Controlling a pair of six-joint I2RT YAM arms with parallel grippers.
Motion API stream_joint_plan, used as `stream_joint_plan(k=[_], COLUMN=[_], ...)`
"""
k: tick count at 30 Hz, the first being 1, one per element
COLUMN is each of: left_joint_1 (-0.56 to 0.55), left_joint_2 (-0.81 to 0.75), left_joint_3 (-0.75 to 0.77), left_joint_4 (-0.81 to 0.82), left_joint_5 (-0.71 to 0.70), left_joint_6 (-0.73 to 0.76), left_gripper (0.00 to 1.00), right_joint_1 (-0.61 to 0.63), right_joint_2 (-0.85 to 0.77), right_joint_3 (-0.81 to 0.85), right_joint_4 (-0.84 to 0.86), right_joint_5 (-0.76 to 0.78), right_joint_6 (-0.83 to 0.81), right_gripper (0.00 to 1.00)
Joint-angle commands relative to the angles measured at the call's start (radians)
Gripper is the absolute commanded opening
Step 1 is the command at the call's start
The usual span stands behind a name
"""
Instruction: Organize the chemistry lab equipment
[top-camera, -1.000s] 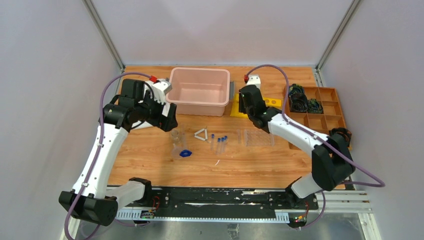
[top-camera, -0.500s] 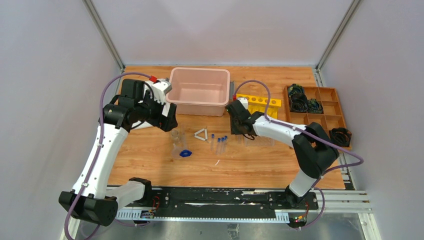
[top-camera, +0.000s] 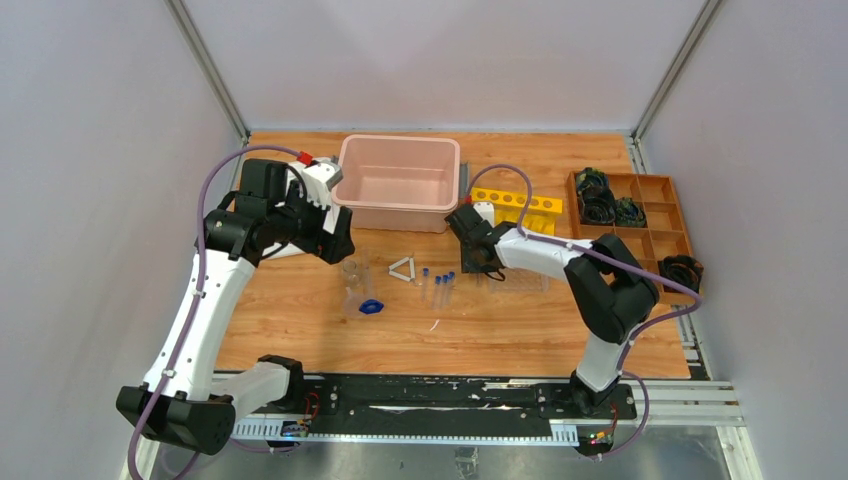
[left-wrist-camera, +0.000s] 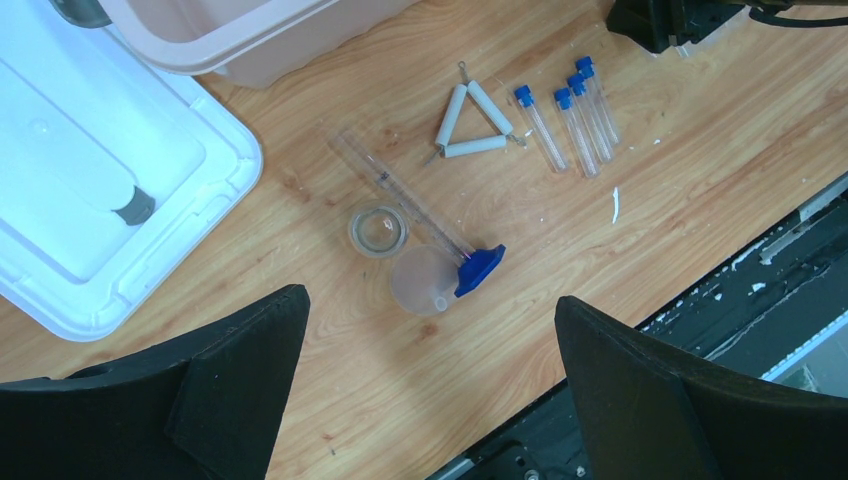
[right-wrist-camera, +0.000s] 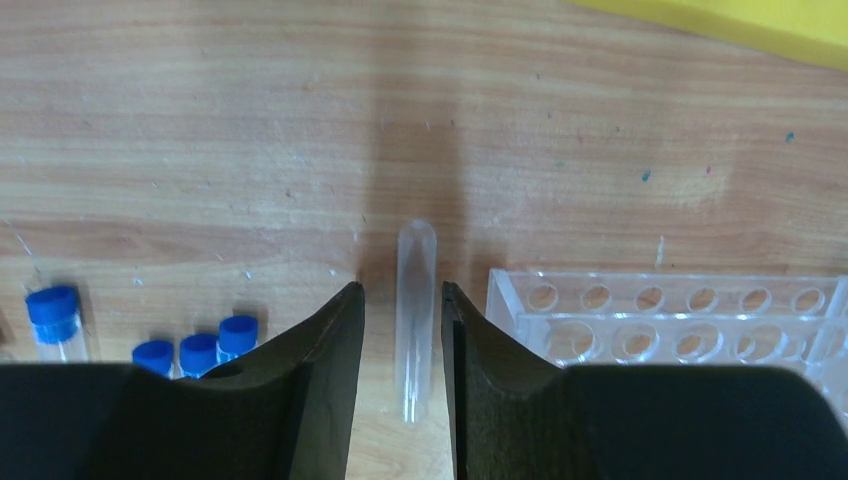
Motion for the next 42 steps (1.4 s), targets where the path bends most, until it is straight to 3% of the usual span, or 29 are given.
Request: stream_joint_plan(k=[1, 5, 10, 11, 20, 26, 36, 42], left_joint_1=[0.001, 0.001, 0.002, 0.001, 0.002, 0.002, 0.001, 0.002], left_joint_2=[-0.02, -0.025, -0.034, -0.036, -0.08, -0.095, -0.048, -0.037], left_joint_3=[0.019, 0.021, 0.028, 0.03, 0.019, -0.013, -0.047, -0.084], left_joint_4=[0.011, 0.01, 0.01, 0.01, -0.007, -0.002, 0.069, 0.113], left_joint_5=[-0.003, -0.001, -0.001, -0.001, 0.075, 0.194, 0.381, 0.434], left_joint_6=[0.008, 0.007, 0.001, -0.001, -0.033, -0.048, -0.166, -0.214], left_gripper=[1.0, 1.0, 1.0, 1.0, 1.0, 0.98, 0.88, 0.77], right_joint_1=[0.006, 0.006, 0.006, 0.007, 0.094, 0.209, 0.346, 0.358], right_joint_2=[0.047, 0.072, 0.056, 0.043, -0.202, -0.33, -0.312, -0.277], right_joint_3=[0.046, 0.068, 0.059, 0.055, 0.104, 0.131, 0.184, 0.231], right_joint_4=[-0.026, -0.029, -0.029, -0.03, -0.055, 0.128, 0.455, 0.506], right_joint_5=[0.041, 0.054, 0.038, 0.035, -0.007, -0.085, -0.089, -0.13], right_joint_6=[0.027, 0.029, 0.044, 0.048, 0.068, 0.121, 0.193, 0.225], right_gripper=[0.37, 0.31, 0.02, 0.0, 0.0, 0.0, 0.0, 0.0])
